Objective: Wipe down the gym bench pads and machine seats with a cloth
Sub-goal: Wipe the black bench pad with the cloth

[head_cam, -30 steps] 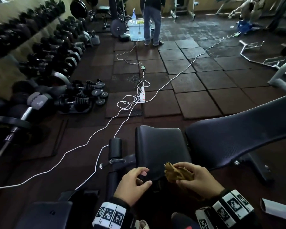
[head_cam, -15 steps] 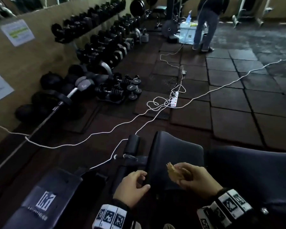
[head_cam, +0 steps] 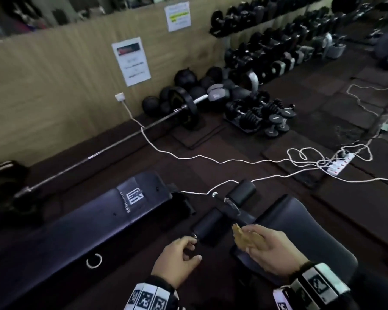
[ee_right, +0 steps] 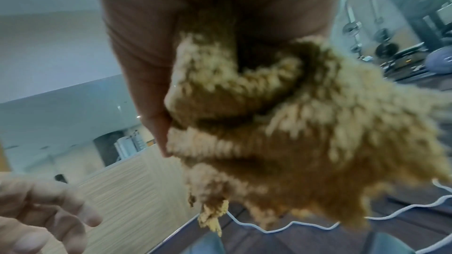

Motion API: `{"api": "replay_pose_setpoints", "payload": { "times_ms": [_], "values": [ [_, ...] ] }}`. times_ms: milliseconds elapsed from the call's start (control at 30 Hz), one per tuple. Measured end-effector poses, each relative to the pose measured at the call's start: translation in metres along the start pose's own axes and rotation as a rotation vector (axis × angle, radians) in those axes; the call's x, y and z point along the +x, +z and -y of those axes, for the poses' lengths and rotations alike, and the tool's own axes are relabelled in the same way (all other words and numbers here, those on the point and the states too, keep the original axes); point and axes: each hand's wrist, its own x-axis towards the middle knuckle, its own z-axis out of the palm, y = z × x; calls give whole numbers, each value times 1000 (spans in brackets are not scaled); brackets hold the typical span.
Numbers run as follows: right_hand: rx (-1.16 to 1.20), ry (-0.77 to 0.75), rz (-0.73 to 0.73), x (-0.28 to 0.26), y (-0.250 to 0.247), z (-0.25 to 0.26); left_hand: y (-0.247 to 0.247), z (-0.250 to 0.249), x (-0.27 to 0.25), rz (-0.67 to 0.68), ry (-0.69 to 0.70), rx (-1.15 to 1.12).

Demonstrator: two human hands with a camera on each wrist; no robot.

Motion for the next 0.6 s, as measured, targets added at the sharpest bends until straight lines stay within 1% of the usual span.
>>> {"api": "replay_pose_setpoints", "payload": {
  "times_ms": [67, 167, 233, 467, 600],
  "values": [
    [-50, -42, 50, 15, 13, 18, -13, 15, -7, -46, -42, -13],
    [-45, -62, 139, 38, 35, 42, -32, 37, -15, -101, -103, -36],
    [-86, -84, 194, 52, 54, 59, -47, 54, -17, -126, -136, -54],
    [-128, -133, 269, 102, 121, 115, -113, 114, -8, -176, -198, -63],
    [-103, -117, 314, 129, 154, 142, -146, 146, 8, -185, -210, -61]
  ]
}}
